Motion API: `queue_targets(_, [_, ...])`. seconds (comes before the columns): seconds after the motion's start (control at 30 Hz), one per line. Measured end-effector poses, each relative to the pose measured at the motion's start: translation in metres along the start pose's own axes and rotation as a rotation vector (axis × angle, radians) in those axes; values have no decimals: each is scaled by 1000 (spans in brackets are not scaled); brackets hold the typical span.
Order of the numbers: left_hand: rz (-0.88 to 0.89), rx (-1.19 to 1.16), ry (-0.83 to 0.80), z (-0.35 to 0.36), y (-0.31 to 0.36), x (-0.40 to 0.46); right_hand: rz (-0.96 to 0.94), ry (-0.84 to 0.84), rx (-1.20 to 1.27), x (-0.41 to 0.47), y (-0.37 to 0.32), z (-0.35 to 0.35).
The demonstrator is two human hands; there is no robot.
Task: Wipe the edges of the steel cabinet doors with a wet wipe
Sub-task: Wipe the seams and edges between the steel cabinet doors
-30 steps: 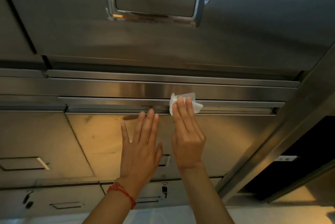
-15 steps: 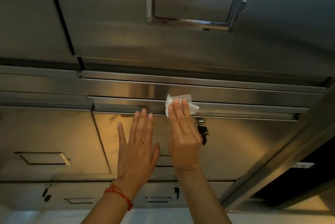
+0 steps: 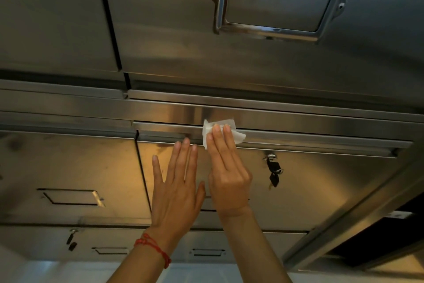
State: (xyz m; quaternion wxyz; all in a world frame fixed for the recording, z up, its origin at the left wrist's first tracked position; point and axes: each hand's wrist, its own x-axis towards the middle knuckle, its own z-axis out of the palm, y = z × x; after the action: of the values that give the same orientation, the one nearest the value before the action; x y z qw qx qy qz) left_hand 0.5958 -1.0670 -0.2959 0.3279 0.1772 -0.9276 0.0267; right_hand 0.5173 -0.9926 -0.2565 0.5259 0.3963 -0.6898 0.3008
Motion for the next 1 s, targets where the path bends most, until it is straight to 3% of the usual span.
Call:
queue_targets(0.17, [-11, -16, -21, -3, 2, 0, -54, -19, -7, 2, 7, -6])
queue_targets(0.47, [2, -20, -56, -18, 3, 2, 29, -16, -53, -2, 18, -14])
queue_targets(1.0, [-5, -61, -193, -60, 5, 5, -129, -91, -62, 16, 17, -39])
